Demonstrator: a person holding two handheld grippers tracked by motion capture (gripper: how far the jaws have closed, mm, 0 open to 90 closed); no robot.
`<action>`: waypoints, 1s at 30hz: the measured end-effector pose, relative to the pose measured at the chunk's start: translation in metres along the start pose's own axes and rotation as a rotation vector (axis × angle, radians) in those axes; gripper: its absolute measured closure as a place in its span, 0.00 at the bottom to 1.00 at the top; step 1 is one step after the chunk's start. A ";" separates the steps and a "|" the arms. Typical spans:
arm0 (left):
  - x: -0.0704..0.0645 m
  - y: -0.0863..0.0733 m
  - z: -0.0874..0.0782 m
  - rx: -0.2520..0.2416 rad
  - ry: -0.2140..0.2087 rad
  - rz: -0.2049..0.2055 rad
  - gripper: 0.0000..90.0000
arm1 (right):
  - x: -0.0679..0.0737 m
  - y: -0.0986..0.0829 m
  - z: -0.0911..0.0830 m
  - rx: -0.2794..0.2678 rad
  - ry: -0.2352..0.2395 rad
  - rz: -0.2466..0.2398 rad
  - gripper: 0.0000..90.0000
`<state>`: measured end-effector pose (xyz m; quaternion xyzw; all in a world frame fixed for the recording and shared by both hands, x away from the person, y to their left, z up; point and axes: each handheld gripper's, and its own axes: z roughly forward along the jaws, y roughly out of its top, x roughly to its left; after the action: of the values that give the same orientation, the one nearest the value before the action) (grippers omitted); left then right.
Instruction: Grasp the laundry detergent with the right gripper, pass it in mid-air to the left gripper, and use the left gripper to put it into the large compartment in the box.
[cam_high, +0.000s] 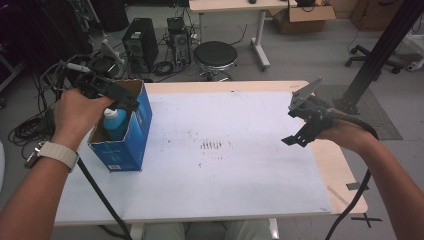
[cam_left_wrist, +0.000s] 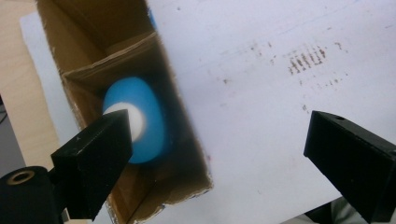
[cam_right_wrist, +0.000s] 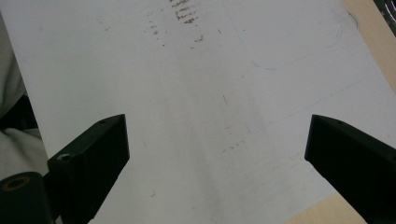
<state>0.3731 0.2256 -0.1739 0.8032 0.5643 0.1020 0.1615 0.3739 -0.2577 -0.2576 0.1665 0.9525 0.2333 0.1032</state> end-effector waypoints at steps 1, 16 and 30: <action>-0.002 0.001 -0.001 -0.003 -0.002 0.009 0.09 | 0.000 0.000 0.000 0.001 0.001 -0.001 0.07; -0.039 0.023 0.000 -0.003 -0.028 0.195 0.08 | -0.001 0.000 -0.003 0.005 0.006 0.005 0.07; -0.073 0.051 0.027 0.043 -0.075 0.386 0.07 | -0.007 0.012 -0.001 0.040 0.023 0.000 0.06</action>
<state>0.4020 0.1373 -0.1781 0.9029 0.3956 0.0891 0.1427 0.3834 -0.2507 -0.2503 0.1659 0.9580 0.2162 0.0891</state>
